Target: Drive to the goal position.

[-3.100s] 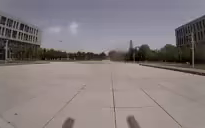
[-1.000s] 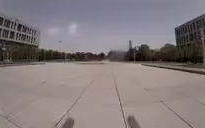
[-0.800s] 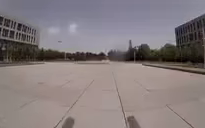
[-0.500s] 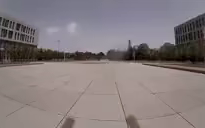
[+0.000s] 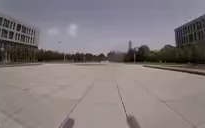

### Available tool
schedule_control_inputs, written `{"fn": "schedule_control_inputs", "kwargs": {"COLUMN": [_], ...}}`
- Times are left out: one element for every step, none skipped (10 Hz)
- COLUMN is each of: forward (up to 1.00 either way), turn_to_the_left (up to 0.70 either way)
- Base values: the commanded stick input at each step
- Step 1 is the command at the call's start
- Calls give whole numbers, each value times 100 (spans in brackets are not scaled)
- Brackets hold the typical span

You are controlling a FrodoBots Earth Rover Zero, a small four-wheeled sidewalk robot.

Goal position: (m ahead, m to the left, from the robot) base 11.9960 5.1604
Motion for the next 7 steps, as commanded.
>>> {"fn": "schedule_control_inputs", "kwargs": {"forward": [70,70,70,70,70,70,70], "turn_to_the_left": [1,1,1,1,1,1,1]}}
